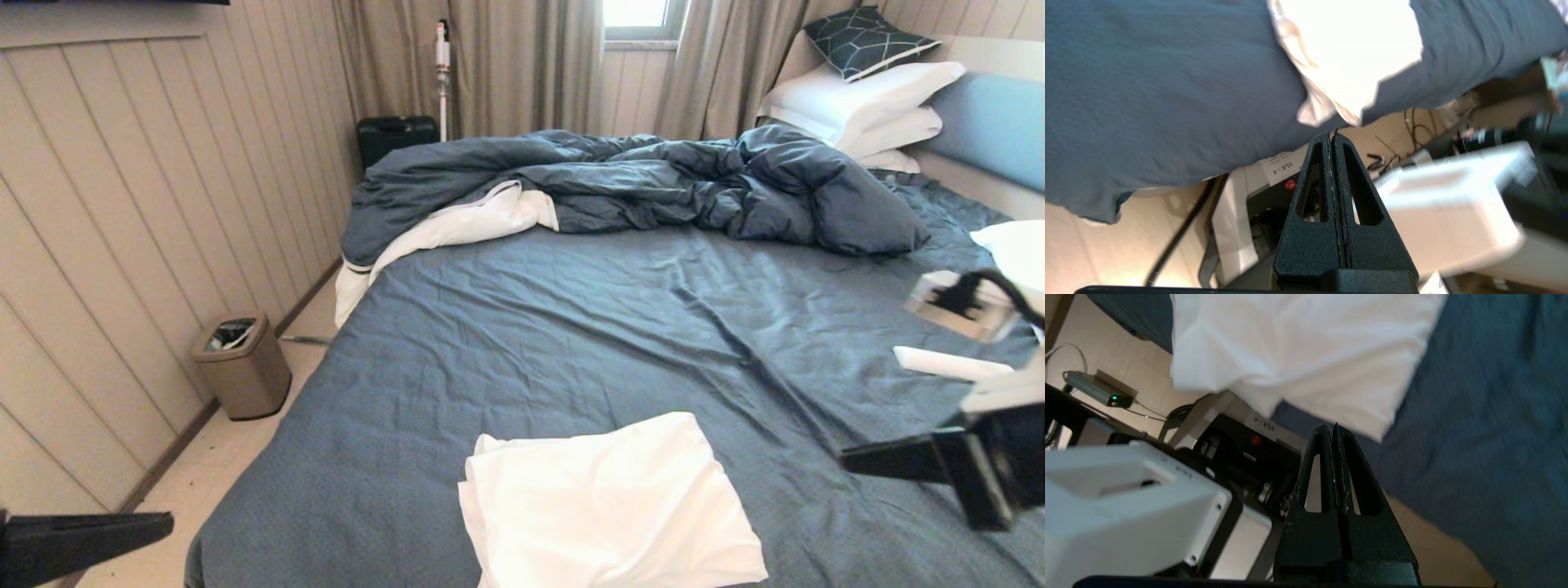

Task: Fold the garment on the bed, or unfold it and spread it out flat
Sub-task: Unford the white T-shirt

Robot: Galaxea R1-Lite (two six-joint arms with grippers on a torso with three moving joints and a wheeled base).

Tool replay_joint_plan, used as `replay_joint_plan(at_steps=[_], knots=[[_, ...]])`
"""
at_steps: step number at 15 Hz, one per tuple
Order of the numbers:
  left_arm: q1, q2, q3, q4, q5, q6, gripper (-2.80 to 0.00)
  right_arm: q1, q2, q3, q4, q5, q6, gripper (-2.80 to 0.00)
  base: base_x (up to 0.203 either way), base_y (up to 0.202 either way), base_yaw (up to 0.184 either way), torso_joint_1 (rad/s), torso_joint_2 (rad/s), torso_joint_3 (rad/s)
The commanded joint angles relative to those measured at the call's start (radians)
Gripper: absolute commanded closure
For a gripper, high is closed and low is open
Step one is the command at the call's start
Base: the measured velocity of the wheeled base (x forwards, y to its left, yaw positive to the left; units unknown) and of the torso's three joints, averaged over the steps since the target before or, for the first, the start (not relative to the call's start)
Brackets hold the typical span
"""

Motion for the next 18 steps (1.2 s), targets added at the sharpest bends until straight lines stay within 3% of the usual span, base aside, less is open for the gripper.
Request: replay_joint_plan(at_steps=[1, 5, 7, 9, 11, 13, 15, 18], knots=[[-0.014, -0.265, 0.003, 0.112, 0.0, 0.014, 0.0, -0.028, -0.297, 0.102, 0.042, -0.03, -0.001, 0.0, 0.0, 0.0, 0.0, 0.0, 0.0, 0.0], [-0.04, -0.512, 0.077, 0.237, 0.09, 0.028, 0.0, -0.053, -0.647, 0.339, 0.1, -0.116, -0.001, 0.0, 0.0, 0.0, 0.0, 0.0, 0.0, 0.0], [-0.113, -0.573, 0.11, 0.292, 0.107, 0.023, 0.0, -0.097, -0.765, 0.439, 0.133, -0.141, -0.01, 0.0, 0.0, 0.0, 0.0, 0.0, 0.0, 0.0], [-0.17, -0.63, 0.186, 0.282, 0.131, -0.017, 0.0, -0.155, -0.88, 0.531, 0.144, -0.152, -0.044, 0.0, 0.0, 0.0, 0.0, 0.0, 0.0, 0.0], [-0.175, -0.68, 0.251, 0.215, 0.234, -0.047, 0.0, -0.181, -0.913, 0.603, 0.127, -0.163, -0.055, 0.0, 0.0, 0.0, 0.0, 0.0, 0.0, 0.0], [-0.176, -0.677, 0.292, 0.151, 0.392, -0.118, 0.0, -0.186, -0.91, 0.716, -0.049, -0.164, -0.058, 0.0, 0.0, 0.0, 0.0, 0.0, 0.0, 0.0], [-0.176, -0.677, 0.394, 0.011, 0.549, -0.145, 0.0, -0.187, -0.909, 0.894, -0.377, -0.166, -0.058, 0.0, 0.0, 0.0, 0.0, 0.0, 0.0, 0.0], [-0.175, -0.678, 0.596, -0.322, 0.75, -0.139, 0.0, -0.189, -0.908, 1.046, -0.64, -0.208, -0.055, 0.0, 0.0, 0.0, 0.0, 0.0, 0.0, 0.0]])
